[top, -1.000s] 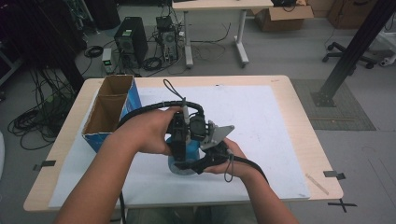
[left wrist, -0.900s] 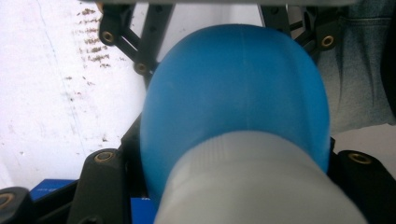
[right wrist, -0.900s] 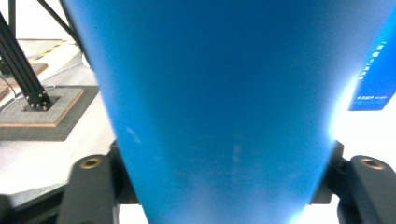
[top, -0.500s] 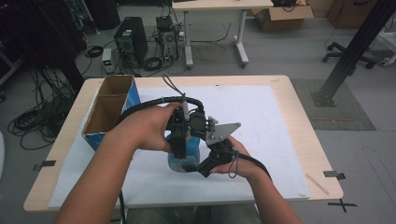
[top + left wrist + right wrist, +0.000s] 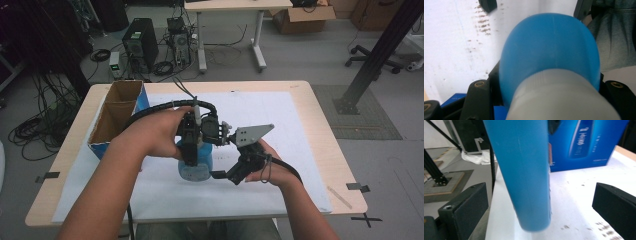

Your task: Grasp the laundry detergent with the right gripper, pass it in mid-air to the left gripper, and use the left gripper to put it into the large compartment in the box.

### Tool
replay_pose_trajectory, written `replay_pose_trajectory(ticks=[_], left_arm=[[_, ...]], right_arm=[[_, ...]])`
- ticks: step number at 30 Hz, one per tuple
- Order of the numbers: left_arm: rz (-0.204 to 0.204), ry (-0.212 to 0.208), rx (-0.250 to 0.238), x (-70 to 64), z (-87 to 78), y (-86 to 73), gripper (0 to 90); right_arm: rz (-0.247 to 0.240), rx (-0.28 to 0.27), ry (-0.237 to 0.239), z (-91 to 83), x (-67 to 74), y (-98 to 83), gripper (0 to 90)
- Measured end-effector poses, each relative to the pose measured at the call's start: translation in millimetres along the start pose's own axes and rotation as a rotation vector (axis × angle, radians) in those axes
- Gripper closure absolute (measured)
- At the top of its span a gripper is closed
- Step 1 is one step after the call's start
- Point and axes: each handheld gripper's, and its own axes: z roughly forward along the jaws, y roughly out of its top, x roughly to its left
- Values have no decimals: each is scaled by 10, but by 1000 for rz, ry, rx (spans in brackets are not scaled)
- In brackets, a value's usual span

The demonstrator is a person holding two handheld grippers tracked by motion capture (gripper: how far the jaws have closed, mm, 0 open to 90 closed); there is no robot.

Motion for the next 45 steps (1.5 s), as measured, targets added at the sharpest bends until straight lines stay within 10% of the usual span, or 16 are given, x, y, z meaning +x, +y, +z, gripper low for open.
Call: replay_pose_trajectory(ticks=[6,8,9,12,13,22,29,45], left_arm=[[-138,-35,18,121,-92,-95,393],[-230,-62,34,184,-123,-122,393],[-352,-76,46,253,-162,-152,393],[-435,-74,53,306,-218,-186,393],[-521,-71,43,358,-277,-229,393],[-759,-88,16,509,-518,-398,393],[-1031,-120,-1,681,-728,-651,393],[-1314,-78,17,909,-1041,-1255,392]], right_arm=[[-11,65,-71,-334,-62,-23,4],[-15,76,-85,-387,-69,-24,4],[-19,97,-103,-503,-91,-35,5],[-21,113,-117,-586,-111,-49,6],[-14,137,-139,-675,-132,-69,5],[-1,177,-178,-873,-180,-134,7],[-31,220,-205,-952,-186,-184,10],[-82,308,-262,-985,-176,-172,14]])
